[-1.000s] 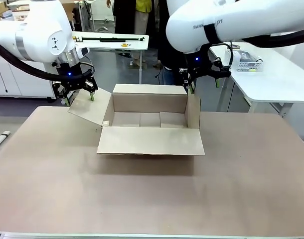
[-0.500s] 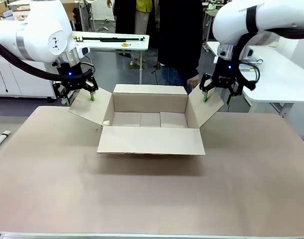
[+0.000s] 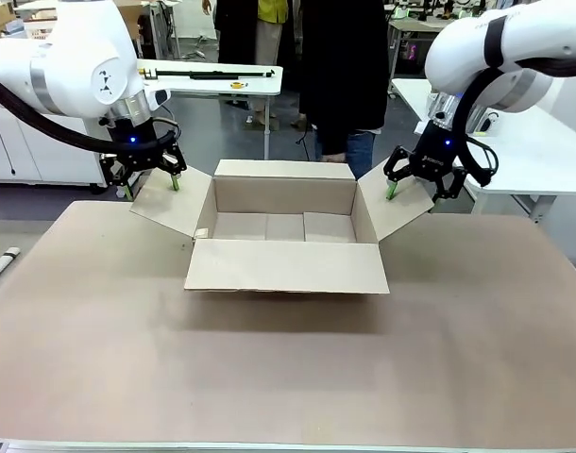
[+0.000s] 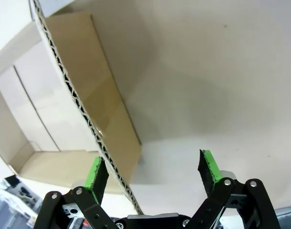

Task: Pack the gift set into the box.
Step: Place both hands on the side flaps of the Package Box and spread them outward, then lift both hands away from the flaps of the Package Box.

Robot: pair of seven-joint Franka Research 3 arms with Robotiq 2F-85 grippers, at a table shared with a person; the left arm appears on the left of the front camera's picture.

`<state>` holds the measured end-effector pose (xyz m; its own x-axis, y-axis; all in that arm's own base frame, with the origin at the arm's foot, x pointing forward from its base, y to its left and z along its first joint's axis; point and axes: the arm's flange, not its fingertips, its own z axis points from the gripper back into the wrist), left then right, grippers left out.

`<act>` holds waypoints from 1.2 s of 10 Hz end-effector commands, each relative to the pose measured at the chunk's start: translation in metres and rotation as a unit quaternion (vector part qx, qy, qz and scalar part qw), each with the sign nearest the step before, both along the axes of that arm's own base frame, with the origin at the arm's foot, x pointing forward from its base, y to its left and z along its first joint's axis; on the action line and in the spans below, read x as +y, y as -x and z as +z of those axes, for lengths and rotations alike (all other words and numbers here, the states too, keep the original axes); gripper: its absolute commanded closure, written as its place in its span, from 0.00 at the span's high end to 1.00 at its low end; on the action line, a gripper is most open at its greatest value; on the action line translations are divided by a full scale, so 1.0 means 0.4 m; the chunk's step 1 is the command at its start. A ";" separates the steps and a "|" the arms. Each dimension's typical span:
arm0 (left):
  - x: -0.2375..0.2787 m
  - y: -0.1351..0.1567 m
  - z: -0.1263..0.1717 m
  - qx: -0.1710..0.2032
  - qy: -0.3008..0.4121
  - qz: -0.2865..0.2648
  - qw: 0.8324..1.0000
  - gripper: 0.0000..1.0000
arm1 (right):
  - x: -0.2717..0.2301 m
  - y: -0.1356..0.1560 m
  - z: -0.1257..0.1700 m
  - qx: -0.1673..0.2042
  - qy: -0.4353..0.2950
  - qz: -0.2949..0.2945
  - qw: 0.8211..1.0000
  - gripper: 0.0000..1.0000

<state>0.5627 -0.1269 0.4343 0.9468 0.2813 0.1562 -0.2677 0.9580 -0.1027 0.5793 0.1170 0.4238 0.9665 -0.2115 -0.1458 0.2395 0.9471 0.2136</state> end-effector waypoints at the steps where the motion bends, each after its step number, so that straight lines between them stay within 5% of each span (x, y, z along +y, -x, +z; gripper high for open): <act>1: -0.001 0.004 0.005 0.001 -0.008 0.008 1.000 1.00 | 0.017 -0.004 0.018 0.003 0.025 0.001 1.000 1.00; 12: -0.001 0.004 0.005 0.001 -0.008 0.008 1.000 1.00 | 0.017 -0.004 0.018 0.003 0.025 0.001 1.000 1.00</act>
